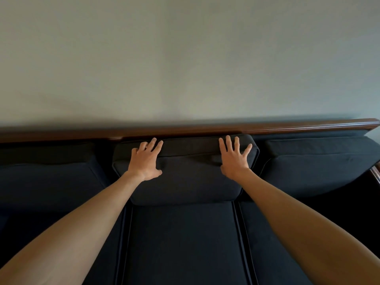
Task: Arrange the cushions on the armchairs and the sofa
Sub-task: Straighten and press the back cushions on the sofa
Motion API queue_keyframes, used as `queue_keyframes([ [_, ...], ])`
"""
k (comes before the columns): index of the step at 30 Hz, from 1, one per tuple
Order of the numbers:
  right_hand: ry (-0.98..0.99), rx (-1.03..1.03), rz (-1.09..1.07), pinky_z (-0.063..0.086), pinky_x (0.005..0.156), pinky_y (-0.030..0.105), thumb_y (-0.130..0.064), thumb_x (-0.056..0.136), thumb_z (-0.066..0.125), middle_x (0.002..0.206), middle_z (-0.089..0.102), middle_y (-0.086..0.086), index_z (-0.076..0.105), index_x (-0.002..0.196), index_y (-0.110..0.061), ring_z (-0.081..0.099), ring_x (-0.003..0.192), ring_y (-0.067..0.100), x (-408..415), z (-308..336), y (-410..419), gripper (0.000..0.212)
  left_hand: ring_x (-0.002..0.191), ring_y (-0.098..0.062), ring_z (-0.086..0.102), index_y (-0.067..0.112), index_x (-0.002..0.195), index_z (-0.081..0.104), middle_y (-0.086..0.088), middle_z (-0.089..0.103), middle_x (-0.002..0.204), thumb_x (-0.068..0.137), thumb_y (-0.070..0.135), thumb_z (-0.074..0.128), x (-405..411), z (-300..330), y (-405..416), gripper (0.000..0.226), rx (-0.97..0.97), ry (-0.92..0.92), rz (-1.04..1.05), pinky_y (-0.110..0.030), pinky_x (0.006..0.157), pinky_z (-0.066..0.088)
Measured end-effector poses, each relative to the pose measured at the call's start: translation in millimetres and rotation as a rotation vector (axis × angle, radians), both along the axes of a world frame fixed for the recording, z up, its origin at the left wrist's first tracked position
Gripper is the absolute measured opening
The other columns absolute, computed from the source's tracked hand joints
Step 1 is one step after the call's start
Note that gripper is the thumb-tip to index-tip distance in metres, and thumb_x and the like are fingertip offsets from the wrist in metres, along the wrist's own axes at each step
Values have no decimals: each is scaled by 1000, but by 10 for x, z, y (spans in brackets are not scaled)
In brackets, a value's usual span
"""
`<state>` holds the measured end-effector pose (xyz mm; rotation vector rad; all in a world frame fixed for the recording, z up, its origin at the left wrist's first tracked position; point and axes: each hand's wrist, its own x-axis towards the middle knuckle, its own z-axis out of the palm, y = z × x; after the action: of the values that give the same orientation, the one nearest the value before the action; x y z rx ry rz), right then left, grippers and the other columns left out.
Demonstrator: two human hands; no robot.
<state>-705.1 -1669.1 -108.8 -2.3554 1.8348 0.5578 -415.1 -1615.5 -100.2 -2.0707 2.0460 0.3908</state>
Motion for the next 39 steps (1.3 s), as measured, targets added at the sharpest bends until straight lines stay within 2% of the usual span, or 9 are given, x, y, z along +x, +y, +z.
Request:
queue_keyframes([
  [4,22,34,-5,4,107,79,-36,87,68,163,-8,16,-7,156,-10,-8,148,46,177,147,-15,105,148,-29,16,27,156,15,-1,12,164,83,43,72,45,113,25,94,15,64,0,-54,114,24],
  [7,-68,56,58,3,107,79,-32,88,66,163,-5,15,6,156,-15,-7,149,43,562,321,93,92,144,-28,28,28,152,29,-1,25,160,84,41,71,261,270,124,81,-29,109,40,-56,111,28],
  [11,-234,80,182,7,110,75,-24,90,61,162,6,12,37,146,-17,1,149,38,1418,552,258,61,136,-26,42,27,144,42,1,41,151,86,41,69,885,512,263,66,-25,137,157,-54,107,36],
  [16,-426,143,307,11,115,68,-20,90,59,157,25,8,47,142,-19,18,146,30,2788,716,524,53,126,-25,51,25,138,49,1,51,140,86,39,69,2050,702,561,57,-43,142,249,-51,101,44],
  [21,-445,148,320,15,114,68,-31,90,63,157,25,5,40,147,-20,20,146,28,4159,598,785,62,131,-27,46,25,142,44,-2,44,146,83,35,73,3468,617,889,66,-32,101,288,-52,102,45],
  [27,-253,243,184,12,112,72,-43,85,72,165,-5,5,5,157,-21,-5,151,34,5070,257,969,101,145,-30,23,27,153,22,-2,19,161,84,34,73,4657,355,1248,87,102,-4,205,-57,111,31],
  [29,-178,209,147,16,112,70,-45,81,76,164,-11,6,-4,157,-21,-6,150,36,5204,179,1006,113,147,-32,18,29,155,17,-1,14,163,83,33,74,4864,289,1240,91,93,-25,146,-57,112,29],
  [33,-13,136,139,23,111,66,-49,71,83,164,0,8,-12,156,-19,-1,150,37,5310,105,988,131,144,-37,17,35,155,5,0,7,164,81,35,77,5126,186,1186,103,145,-51,100,-57,111,30],
  [39,-31,83,129,20,109,69,-46,62,89,159,18,7,2,155,-20,12,149,31,5319,7,933,130,141,-39,27,39,153,-9,-11,12,161,67,46,86,5248,5,1175,129,105,-135,59,-52,107,37],
])
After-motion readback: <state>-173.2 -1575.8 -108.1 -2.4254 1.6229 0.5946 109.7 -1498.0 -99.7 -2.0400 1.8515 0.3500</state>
